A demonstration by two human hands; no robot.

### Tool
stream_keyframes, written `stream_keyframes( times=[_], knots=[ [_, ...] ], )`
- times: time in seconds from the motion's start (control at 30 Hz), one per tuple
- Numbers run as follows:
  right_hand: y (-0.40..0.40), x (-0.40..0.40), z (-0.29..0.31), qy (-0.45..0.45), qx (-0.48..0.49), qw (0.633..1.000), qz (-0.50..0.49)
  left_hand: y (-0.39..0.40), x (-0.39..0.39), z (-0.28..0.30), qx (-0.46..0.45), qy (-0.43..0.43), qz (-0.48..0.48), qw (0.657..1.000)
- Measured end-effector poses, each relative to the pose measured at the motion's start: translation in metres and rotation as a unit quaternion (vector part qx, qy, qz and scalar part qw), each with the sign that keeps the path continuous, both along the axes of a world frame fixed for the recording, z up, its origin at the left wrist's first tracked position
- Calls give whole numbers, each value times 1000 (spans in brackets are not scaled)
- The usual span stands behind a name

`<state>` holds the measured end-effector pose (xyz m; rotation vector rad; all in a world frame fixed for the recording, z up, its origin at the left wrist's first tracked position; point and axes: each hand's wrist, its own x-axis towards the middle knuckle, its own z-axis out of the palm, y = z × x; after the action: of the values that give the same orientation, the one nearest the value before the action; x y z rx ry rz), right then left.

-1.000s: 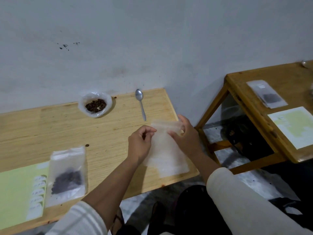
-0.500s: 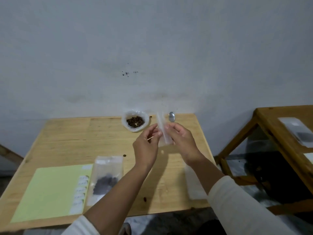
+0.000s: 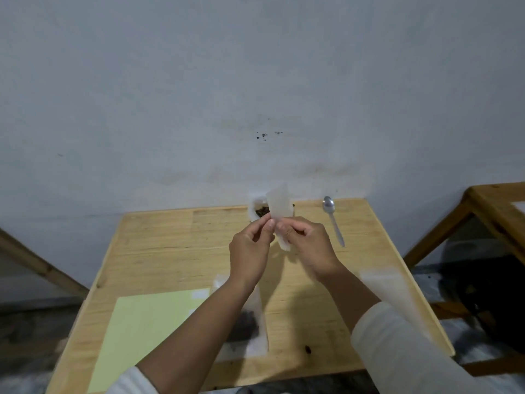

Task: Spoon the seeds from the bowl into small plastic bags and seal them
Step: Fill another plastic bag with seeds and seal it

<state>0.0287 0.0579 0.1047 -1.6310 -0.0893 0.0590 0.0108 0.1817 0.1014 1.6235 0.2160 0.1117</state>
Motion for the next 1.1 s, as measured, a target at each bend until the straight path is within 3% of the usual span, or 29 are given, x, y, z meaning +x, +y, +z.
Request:
stream_keyframes(
  times=[0.2,0.37,0.57,0.83,1.0,1.1],
  knots=[
    [24,2,-5,-29,-70,997,-18,22,3,5,12,11,-10,1000],
    [33,3,1,-62,-124,989,-42,22,6,4,84,-4,39,996],
    [28,6,0,-124,-169,977,-50,14,15,9,104,-18,63,992],
    [8,32,2,-126,-196,971,-43,-5,31,11,171,-29,68,982],
    [-4,43,-7,-115,-245,959,-84,0,39,10,226,-10,149,963],
    [-10,46,-5,-78,-228,970,-38,3,38,6,238,-14,134,962]
  ],
)
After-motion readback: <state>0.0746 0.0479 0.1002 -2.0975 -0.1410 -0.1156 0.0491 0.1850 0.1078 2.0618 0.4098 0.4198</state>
